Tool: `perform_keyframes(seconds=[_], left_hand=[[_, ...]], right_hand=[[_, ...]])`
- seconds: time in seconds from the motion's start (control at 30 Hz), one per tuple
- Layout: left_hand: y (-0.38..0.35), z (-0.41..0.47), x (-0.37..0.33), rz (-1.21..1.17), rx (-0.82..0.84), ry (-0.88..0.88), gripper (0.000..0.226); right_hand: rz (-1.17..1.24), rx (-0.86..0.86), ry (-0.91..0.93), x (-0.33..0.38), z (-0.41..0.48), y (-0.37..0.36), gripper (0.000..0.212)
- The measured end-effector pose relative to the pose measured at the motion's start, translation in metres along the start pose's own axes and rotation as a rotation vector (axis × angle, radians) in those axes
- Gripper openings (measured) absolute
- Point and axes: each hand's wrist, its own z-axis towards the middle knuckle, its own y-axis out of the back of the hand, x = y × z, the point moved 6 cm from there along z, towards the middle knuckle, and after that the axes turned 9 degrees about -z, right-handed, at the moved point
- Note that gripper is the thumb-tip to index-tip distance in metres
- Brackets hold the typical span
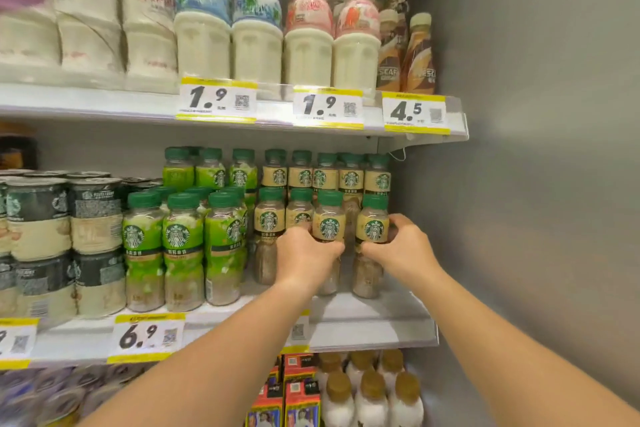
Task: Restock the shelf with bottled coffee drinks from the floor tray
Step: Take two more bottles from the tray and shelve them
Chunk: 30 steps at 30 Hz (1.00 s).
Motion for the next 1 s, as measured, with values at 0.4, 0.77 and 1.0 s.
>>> perform_keyframes(seconds=[0.4, 0.77, 1.0], left_hand=[[-0.005, -0.011, 0.007, 0.074, -0.101, 0.007, 0.043], [-0.009, -0.015, 0.021, 0.154, -0.123, 0.084, 0.029], [-0.017, -0.010, 0.021, 0.225, -0.158, 0.071, 0.030]], right_hand=[[0.007, 0.171, -0.031, -0.033, -0.011, -0.026, 0.063], [0.025, 0.166, -0.088, -0.039, -0.003, -0.033, 0.045], [0.004, 0.152, -0.048, -0.039, 0.008, -0.043, 0.040]])
